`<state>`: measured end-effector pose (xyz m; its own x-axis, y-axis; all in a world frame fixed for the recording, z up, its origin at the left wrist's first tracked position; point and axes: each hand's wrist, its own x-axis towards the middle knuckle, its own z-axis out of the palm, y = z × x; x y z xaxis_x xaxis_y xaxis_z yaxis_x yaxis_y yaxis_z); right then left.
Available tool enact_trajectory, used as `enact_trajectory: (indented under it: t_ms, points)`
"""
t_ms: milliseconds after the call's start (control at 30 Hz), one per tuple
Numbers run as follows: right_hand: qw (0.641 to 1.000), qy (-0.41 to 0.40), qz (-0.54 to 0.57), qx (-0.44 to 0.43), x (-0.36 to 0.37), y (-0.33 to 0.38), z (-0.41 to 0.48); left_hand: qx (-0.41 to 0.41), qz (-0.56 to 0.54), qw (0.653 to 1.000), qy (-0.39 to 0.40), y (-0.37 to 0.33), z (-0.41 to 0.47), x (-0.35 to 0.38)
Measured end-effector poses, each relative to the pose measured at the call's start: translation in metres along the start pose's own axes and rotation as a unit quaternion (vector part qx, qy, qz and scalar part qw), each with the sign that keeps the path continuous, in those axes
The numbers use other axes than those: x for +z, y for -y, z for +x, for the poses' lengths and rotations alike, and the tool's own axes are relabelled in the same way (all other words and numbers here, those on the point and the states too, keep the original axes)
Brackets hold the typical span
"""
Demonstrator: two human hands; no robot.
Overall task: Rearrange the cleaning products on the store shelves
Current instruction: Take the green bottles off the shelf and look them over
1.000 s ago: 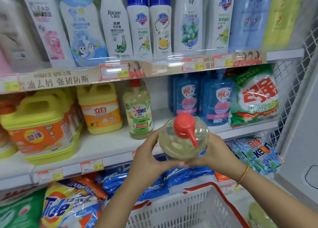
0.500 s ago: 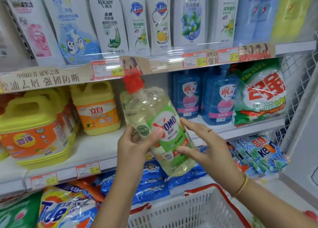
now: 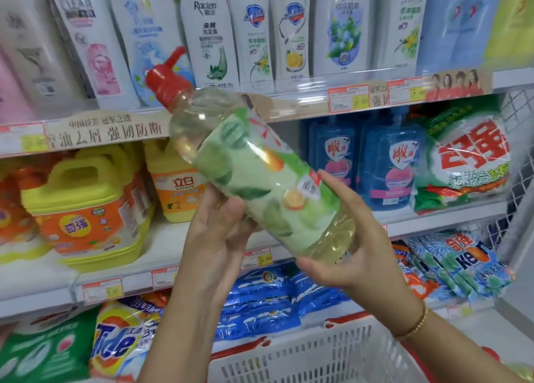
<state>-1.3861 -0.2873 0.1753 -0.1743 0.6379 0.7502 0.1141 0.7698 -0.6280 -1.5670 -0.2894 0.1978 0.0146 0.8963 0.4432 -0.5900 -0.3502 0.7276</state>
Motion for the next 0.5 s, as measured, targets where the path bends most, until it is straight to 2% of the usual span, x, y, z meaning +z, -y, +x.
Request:
enact_trajectory:
  t_ms: [67, 133, 200, 267, 333, 367, 433, 500]
  points:
    - [0.973, 0.06, 0.202, 0.098, -0.003, -0.002, 0.0, -0.032, -0.049, 0.998, 0.028, 0.009, 0.002, -0.001]
    - [0.902, 0.109, 0.351, 0.225, -0.008, -0.007, -0.002, -0.06, -0.082, 0.994, 0.042, 0.018, 0.002, -0.005]
    - [0.845, 0.137, 0.419, 0.302, -0.012, -0.009, -0.004, -0.068, -0.079, 0.993, 0.049, 0.022, -0.001, -0.008]
    - [0.83, 0.127, 0.427, 0.336, -0.015, -0.007, -0.003, -0.063, -0.081, 0.994, 0.024, 0.025, -0.002, -0.007]
    - [0.844, 0.085, 0.401, 0.346, -0.016, -0.003, 0.0, -0.057, -0.076, 0.995, -0.017, 0.027, -0.001, -0.004]
    - [0.872, 0.058, 0.358, 0.328, -0.016, -0.003, 0.0, -0.054, -0.072, 0.995, -0.039, 0.027, 0.0, -0.002]
    - [0.948, 0.047, 0.204, 0.24, -0.014, -0.002, -0.004, -0.052, -0.07, 0.993, -0.075, 0.03, 0.001, -0.003]
    - [0.99, 0.07, 0.004, 0.126, -0.012, -0.004, -0.01, -0.048, -0.068, 0.992, -0.099, 0.032, 0.002, -0.006]
